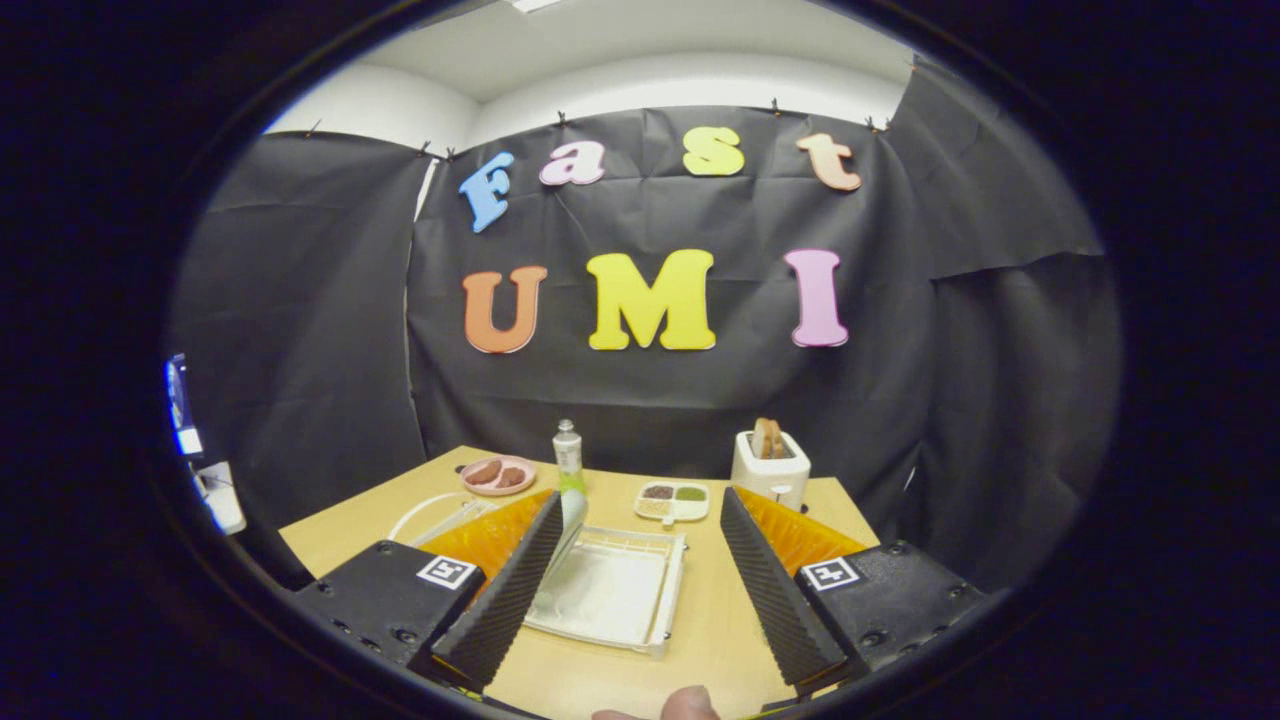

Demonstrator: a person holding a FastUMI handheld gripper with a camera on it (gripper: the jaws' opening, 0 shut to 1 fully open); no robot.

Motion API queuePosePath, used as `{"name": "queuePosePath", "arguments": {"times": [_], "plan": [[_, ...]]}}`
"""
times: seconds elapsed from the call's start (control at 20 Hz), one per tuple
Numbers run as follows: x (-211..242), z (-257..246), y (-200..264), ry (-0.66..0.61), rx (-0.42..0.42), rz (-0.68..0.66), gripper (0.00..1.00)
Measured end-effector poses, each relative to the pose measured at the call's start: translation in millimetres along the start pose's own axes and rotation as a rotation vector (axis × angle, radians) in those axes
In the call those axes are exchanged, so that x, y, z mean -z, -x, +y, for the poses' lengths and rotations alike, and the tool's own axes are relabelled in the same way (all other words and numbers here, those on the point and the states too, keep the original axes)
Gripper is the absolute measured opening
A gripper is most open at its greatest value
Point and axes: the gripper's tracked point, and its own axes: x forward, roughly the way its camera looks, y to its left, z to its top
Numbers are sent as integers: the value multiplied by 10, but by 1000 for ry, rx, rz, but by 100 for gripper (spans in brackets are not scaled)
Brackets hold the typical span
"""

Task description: Take the plate from the dish rack, then take the spoon from the basket and place it into the plate.

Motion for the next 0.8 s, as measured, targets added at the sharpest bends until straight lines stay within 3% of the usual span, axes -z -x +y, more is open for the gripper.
{"name": "queuePosePath", "arguments": {"times": [0.3, 0.8], "plan": [[-2, 455, -549, 38, -20, 128, 100], [534, 931, -1390, -37, -66, 408, 100]]}}
